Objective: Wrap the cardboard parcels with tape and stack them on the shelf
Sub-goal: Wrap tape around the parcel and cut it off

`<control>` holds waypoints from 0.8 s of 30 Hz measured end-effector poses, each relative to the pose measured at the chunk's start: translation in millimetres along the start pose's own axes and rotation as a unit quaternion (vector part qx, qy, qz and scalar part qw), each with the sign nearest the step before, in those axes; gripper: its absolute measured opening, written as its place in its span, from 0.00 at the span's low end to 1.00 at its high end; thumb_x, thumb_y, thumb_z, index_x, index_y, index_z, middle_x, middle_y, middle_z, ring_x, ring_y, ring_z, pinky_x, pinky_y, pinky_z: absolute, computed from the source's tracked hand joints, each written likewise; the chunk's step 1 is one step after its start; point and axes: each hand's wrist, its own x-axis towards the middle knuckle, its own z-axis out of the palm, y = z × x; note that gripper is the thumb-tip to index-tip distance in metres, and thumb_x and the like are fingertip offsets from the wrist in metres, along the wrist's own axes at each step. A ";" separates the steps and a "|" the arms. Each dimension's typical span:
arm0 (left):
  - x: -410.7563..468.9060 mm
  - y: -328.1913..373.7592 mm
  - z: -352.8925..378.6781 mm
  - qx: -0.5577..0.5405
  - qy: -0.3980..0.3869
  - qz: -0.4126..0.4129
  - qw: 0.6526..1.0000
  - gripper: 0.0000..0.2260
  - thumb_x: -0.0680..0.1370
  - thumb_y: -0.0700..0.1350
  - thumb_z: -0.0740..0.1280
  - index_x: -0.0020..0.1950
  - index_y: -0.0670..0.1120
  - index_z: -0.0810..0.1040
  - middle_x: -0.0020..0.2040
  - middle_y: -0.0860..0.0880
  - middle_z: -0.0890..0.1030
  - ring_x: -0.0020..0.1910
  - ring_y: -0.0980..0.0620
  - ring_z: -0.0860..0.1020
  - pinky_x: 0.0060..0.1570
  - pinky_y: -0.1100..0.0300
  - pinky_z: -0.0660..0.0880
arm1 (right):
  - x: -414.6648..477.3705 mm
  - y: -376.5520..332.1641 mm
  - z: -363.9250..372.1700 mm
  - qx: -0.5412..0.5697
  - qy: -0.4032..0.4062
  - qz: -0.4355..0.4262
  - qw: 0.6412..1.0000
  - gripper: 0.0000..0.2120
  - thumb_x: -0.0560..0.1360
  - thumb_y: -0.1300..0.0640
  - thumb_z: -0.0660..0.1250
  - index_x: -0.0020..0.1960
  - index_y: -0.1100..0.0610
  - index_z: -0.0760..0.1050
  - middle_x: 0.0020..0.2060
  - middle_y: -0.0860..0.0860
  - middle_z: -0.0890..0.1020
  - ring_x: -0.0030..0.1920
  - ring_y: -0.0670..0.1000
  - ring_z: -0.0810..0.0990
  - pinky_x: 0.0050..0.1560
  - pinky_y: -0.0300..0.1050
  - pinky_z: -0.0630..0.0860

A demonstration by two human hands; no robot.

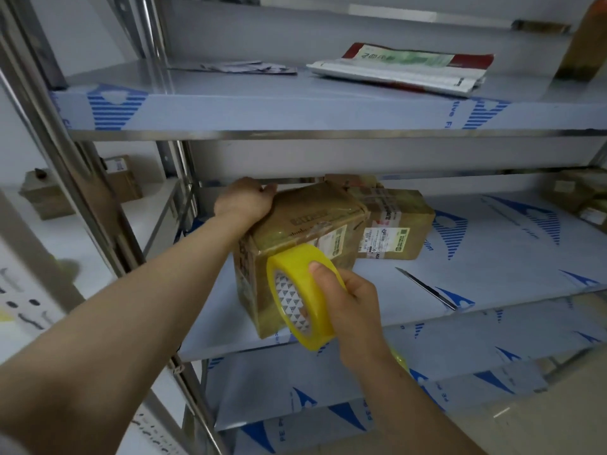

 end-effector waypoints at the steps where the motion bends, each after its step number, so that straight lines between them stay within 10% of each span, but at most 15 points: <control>1: -1.1 -4.1 -4.1 -0.123 0.006 -0.036 0.992 0.16 0.79 0.55 0.62 0.42 0.44 0.78 0.44 0.44 0.81 0.43 0.46 0.76 0.40 0.56 0.70 | 0.2 -0.6 -0.3 -0.002 -0.005 -0.001 1.000 0.17 0.64 0.42 0.69 0.30 0.56 0.73 0.29 0.56 0.72 0.33 0.53 0.73 0.36 0.52 0.75; 5: -35.0 -38.2 -6.3 -0.446 -0.067 -0.176 0.875 0.10 0.74 0.55 0.68 0.42 0.48 0.76 0.34 0.51 0.79 0.34 0.52 0.76 0.32 0.62 0.71 | 0.5 -2.0 -1.6 0.010 -0.009 -0.001 1.000 0.13 0.72 0.48 0.71 0.34 0.55 0.78 0.30 0.54 0.75 0.34 0.51 0.75 0.35 0.43 0.74; 15: -76.9 -17.3 -3.6 -0.514 -0.182 -0.352 0.761 0.24 0.73 0.60 0.60 0.25 0.47 0.81 0.32 0.45 0.83 0.28 0.46 0.81 0.32 0.58 0.75 | -3.2 -82.1 0.2 0.006 -0.163 0.010 0.986 0.11 0.55 0.45 0.72 0.36 0.47 0.83 0.37 0.50 0.85 0.43 0.54 0.84 0.49 0.58 0.80; 19: -93.8 -12.0 21.7 -0.574 -0.133 -0.287 0.755 0.13 0.83 0.46 0.54 0.48 0.43 0.75 0.38 0.45 0.82 0.27 0.52 0.81 0.25 0.60 0.77 | 20.2 -86.8 25.7 -0.060 -0.182 0.003 0.981 0.12 0.61 0.49 0.76 0.37 0.55 0.79 0.30 0.49 0.82 0.33 0.49 0.81 0.34 0.43 0.78; 22: -97.8 -26.1 37.7 -0.677 -0.110 -0.351 0.637 0.15 0.82 0.53 0.54 0.63 0.51 0.75 0.62 0.48 0.78 0.49 0.40 0.80 0.58 0.53 0.74 | 42.8 -66.9 42.5 -0.078 -0.154 0.039 0.984 0.12 0.68 0.51 0.75 0.34 0.57 0.76 0.25 0.50 0.79 0.25 0.48 0.79 0.27 0.39 0.75; 24: -93.3 -40.6 47.5 -0.702 -0.072 -0.386 0.594 0.17 0.80 0.58 0.56 0.67 0.58 0.70 0.50 0.52 0.78 0.50 0.42 0.78 0.65 0.52 0.67 | 64.3 -55.8 52.5 -0.077 -0.124 0.058 0.988 0.12 0.69 0.51 0.75 0.38 0.58 0.77 0.31 0.54 0.81 0.29 0.51 0.81 0.34 0.44 0.79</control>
